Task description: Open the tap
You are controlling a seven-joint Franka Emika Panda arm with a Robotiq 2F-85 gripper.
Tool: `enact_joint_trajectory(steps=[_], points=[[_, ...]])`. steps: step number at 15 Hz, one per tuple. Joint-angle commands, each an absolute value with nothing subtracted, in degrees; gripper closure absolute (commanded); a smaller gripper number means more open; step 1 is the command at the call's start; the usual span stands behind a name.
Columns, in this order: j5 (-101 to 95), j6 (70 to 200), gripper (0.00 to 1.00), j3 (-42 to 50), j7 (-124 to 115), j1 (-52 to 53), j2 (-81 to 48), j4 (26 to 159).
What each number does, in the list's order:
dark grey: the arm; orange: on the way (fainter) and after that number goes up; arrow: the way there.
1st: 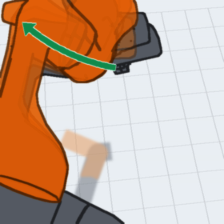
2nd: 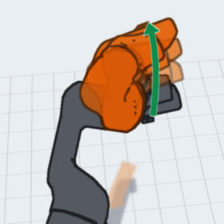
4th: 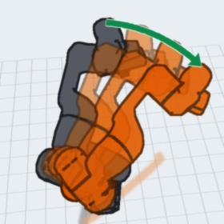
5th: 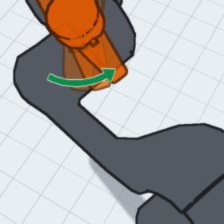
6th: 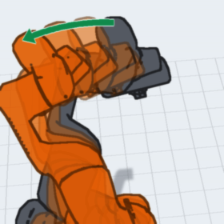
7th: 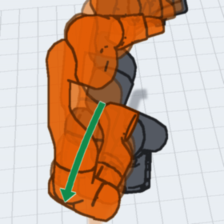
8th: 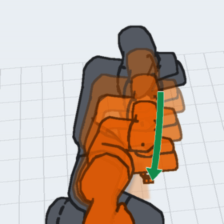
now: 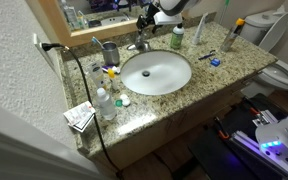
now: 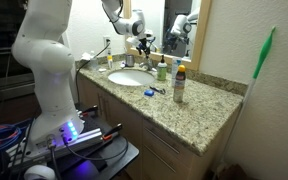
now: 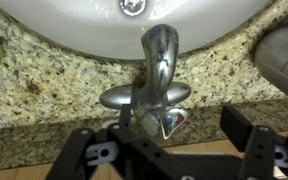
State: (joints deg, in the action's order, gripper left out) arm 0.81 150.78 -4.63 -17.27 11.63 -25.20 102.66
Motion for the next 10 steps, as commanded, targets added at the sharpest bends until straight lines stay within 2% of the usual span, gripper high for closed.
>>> enact_joint_trajectory(steps=[1, 8, 9, 10], points=[[1.5, 150.0, 0.40, -4.4, -16.9, 11.8, -25.6, 102.2], [2.2, 150.2, 0.90, -4.5, -16.7, 11.4, -26.3, 102.3], [2.7, 150.4, 0.95, -4.7, -16.5, 11.2, -26.4, 102.4], [3.3, 150.5, 0.94, -4.9, -16.4, 11.0, -26.3, 102.5]])
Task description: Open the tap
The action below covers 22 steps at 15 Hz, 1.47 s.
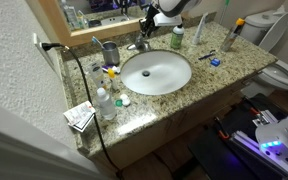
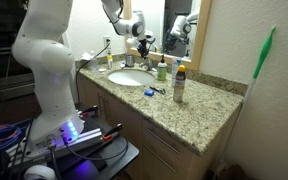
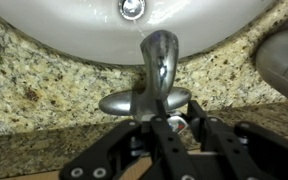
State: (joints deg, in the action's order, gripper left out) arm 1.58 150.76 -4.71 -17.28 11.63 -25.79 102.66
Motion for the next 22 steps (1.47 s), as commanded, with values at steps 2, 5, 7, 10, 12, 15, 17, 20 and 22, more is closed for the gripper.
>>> enact_joint_trajectory(steps=[2, 5, 7, 10, 12, 15, 17, 20, 22], points=[[4.4, 151.2, 0.93, -4.9, -16.5, 10.8, -25.8, 103.0], [7.6, 154.6, 0.93, -5.8, -16.0, 9.9, -23.6, 104.7], [11.2, 158.5, 0.93, -6.6, -15.7, 8.9, -22.3, 106.2], [16.6, 164.9, 0.93, -8.5, -14.1, 7.2, -22.0, 107.7], [19.4, 168.0, 0.93, -10.0, -12.8, 6.0, -21.9, 108.5], [21.4, 169.6, 0.54, -11.4, -11.6, 4.6, -20.8, 110.1], [19.8, 168.7, 0.47, -10.0, -12.5, 5.3, -18.0, 112.3], [19.6, 161.4, 0.25, -10.4, -10.6, 3.9, -12.1, 115.1], [18.6, 163.3, 0.36, -8.9, -12.9, 5.9, -15.5, 111.5]])
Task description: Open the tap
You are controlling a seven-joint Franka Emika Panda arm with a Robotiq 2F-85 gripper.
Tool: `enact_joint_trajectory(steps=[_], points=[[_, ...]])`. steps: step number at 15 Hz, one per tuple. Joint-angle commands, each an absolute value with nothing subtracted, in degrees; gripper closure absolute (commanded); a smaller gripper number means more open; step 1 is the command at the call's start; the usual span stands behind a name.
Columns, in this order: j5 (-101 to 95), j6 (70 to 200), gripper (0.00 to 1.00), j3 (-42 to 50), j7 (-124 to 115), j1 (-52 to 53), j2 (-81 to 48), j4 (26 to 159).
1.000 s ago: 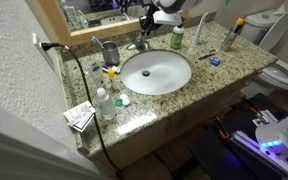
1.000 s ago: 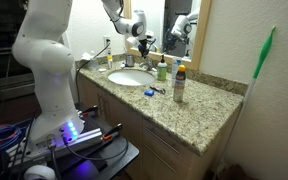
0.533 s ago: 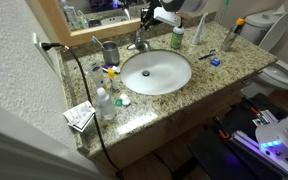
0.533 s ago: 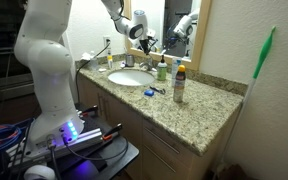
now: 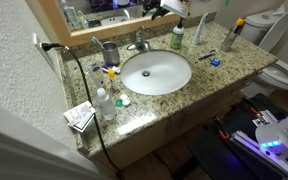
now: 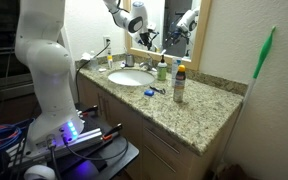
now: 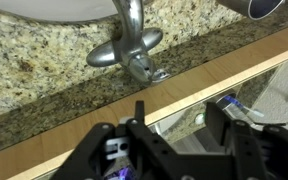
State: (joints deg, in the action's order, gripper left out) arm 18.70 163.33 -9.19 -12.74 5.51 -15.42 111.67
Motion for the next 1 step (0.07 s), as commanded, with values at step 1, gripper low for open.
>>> enact_joint_trajectory(steps=[1], points=[[18.6, 162.5, 0.30, -8.8, -12.7, 5.7, -14.2, 112.4]])
